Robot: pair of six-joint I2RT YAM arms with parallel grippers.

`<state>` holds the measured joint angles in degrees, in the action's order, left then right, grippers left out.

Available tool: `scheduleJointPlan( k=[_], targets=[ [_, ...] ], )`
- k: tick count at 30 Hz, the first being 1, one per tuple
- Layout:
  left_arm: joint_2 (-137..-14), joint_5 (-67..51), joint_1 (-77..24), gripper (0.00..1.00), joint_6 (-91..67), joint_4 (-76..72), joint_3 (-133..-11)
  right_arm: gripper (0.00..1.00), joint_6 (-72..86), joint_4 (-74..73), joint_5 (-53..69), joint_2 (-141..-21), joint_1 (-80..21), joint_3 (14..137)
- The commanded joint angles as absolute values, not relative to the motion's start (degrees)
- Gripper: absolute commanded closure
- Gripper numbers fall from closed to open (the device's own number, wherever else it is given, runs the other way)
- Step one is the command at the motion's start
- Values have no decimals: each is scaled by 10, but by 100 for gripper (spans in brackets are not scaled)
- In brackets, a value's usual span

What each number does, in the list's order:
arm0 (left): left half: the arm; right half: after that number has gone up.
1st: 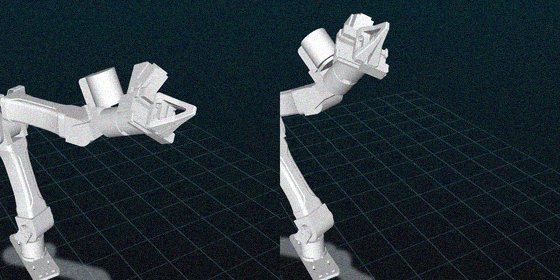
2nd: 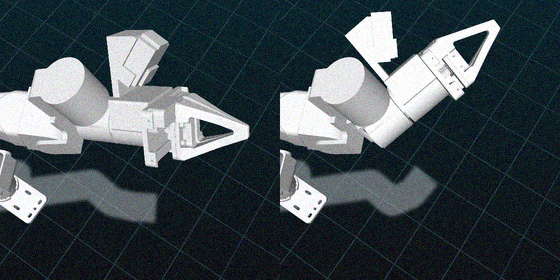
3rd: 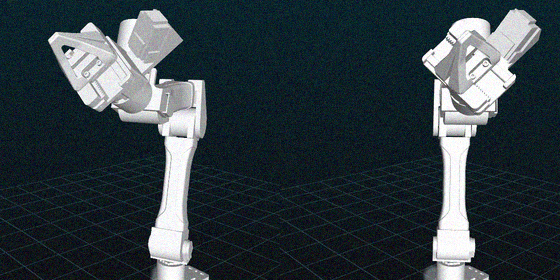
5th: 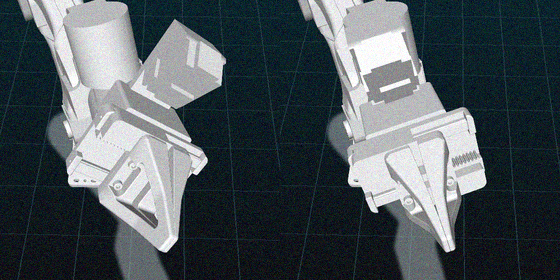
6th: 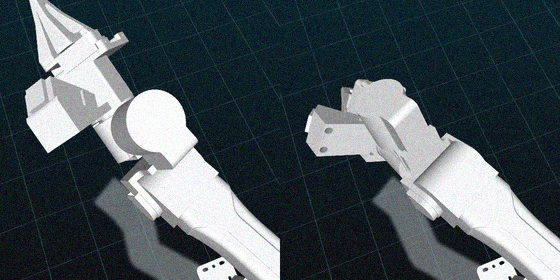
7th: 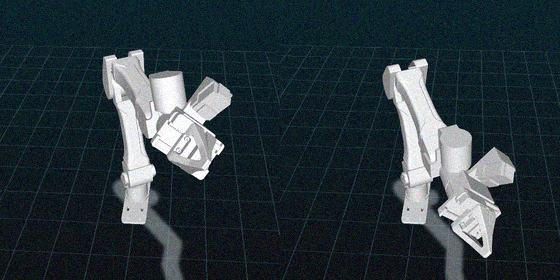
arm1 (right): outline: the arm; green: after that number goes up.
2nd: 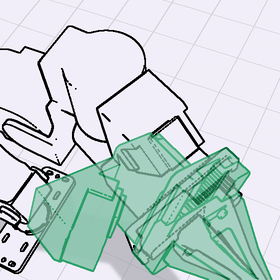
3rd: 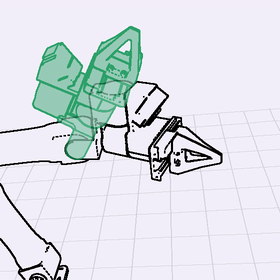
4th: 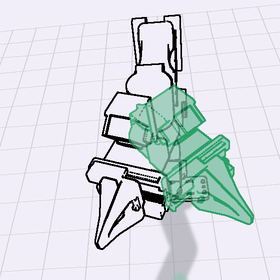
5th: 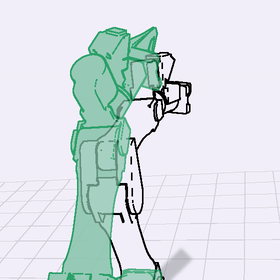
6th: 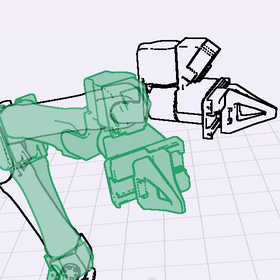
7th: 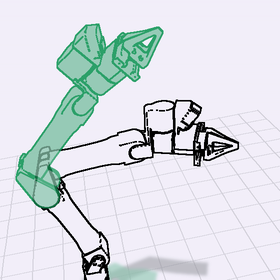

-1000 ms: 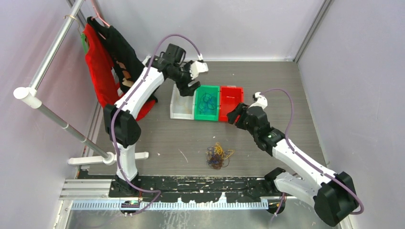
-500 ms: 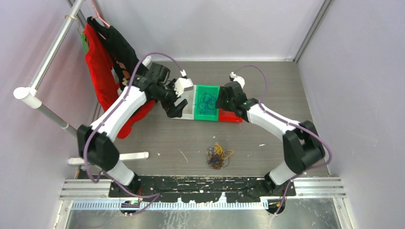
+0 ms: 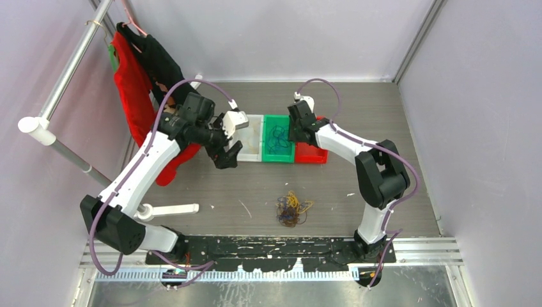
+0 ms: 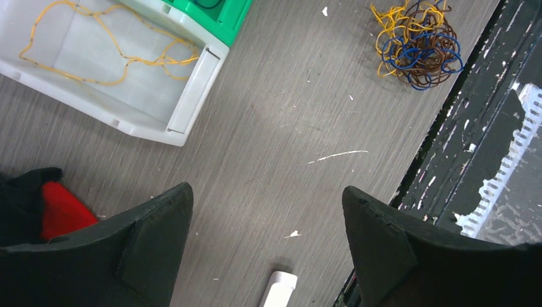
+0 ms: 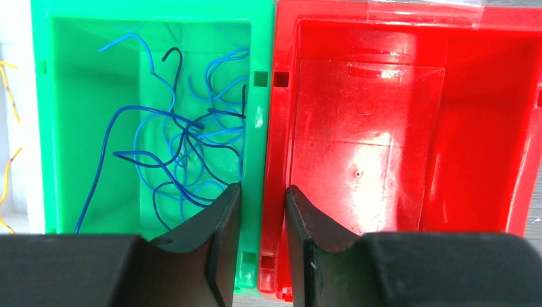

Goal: Untangle the cables
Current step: Adjust the bin at the center of the board.

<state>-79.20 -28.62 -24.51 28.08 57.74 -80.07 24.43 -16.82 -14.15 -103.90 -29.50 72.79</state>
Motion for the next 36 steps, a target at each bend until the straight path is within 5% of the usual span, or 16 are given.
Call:
scheduleJointPlan(
  k=[1,10,15,21,27,36],
  targets=[
    [-761,-299,-244,13,268,589,-801,72,205,-182,-163,-1024,-292,744],
    [-738,-293,-244,9,279,602,-792,74,165,-192,-163,-997,-292,737],
    [-732,-289,-245,8,285,603,-782,48,163,-201,-166,-974,-292,727],
    [-713,-287,-244,4,292,612,-781,31,162,-219,-176,-871,-329,703],
    [-703,-298,-226,1,289,605,-777,36,133,-280,-129,-783,-460,673],
    [-698,-308,-208,0,281,602,-781,48,175,-352,-137,-829,-594,641]
  ],
)
